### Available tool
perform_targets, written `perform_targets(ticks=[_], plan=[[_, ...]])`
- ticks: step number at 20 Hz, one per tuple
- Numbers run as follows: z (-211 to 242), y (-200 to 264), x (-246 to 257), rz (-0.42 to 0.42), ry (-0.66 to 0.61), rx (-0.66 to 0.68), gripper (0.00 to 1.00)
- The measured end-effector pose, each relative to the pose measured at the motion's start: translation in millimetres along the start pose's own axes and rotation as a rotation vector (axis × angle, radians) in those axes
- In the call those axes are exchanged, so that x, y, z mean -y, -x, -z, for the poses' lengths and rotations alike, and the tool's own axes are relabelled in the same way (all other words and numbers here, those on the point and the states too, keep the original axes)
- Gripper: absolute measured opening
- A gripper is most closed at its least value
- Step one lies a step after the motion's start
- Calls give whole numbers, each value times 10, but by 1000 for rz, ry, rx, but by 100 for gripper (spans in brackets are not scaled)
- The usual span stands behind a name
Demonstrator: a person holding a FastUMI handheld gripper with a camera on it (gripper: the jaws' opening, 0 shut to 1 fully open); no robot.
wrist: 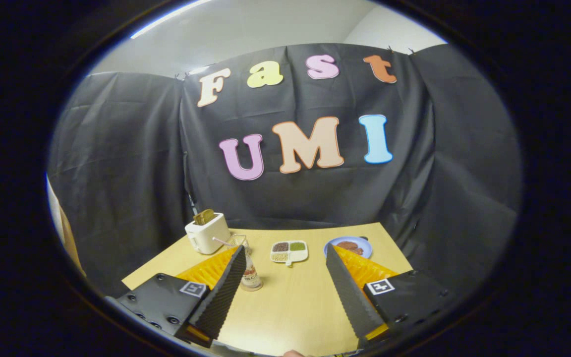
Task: Take the bottle from table, then pour the juice into the cup, finally place the bottle on the coaster
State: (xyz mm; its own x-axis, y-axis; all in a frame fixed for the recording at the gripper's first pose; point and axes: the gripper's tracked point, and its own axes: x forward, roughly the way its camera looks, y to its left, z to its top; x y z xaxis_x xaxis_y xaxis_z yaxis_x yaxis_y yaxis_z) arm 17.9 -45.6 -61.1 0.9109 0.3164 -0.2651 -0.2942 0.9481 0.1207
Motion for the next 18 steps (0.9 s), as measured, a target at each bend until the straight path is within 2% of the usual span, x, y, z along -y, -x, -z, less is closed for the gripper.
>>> perform_targets(ticks=[6,18], plan=[[88,73,298,10,28,-16,100],[-66,108,641,38,54,-10,99]])
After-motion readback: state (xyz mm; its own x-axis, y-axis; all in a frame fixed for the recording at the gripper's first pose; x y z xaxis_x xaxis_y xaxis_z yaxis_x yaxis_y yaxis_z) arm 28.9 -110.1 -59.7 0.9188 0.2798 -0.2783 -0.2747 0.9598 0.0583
